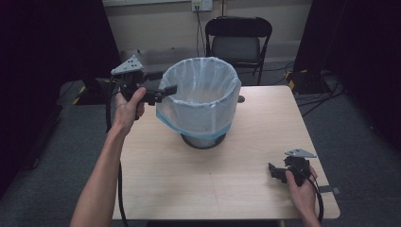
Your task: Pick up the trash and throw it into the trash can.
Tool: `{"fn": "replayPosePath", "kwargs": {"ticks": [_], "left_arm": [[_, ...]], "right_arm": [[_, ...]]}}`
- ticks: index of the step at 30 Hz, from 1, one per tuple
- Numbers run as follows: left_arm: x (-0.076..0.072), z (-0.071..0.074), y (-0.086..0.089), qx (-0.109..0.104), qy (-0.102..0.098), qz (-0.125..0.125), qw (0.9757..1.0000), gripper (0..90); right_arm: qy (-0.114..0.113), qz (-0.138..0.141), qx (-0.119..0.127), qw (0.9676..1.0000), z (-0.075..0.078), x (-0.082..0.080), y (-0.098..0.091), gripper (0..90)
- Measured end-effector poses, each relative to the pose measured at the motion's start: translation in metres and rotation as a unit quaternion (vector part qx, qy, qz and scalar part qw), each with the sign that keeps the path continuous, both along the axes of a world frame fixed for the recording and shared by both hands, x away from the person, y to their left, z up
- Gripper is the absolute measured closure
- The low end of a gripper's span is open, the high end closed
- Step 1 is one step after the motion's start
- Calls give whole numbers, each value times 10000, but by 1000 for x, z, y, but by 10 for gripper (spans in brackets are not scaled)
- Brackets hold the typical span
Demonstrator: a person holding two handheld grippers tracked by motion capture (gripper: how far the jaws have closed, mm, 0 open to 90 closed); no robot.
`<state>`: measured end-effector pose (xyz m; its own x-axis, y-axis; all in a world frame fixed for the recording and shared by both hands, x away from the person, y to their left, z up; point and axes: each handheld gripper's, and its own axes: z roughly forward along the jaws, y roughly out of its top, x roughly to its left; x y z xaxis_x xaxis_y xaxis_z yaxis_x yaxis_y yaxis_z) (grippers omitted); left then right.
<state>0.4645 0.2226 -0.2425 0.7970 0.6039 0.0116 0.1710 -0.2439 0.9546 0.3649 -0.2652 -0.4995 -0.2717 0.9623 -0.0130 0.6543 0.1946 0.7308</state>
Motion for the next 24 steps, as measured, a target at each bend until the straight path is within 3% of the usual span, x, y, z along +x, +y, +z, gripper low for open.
{"fn": "replayPosePath", "kwargs": {"ticks": [4,9,13,20,24], "left_arm": [[-9,1,9,-68,24,32,10000,158],[-22,2,18,-137,-102,134,9998,159],[-32,-4,23,-26,-230,457,9987,160],[-47,-20,37,-30,-183,583,9981,159],[-54,-30,49,-13,-50,609,9981,170]], "right_arm": [[-1,1,-1,10000,0,0,0,94],[0,0,0,10000,0,0,0,94],[0,1,0,10000,0,0,0,94],[0,1,0,10000,0,0,0,94],[-1,1,0,10000,0,0,0,94]]}}
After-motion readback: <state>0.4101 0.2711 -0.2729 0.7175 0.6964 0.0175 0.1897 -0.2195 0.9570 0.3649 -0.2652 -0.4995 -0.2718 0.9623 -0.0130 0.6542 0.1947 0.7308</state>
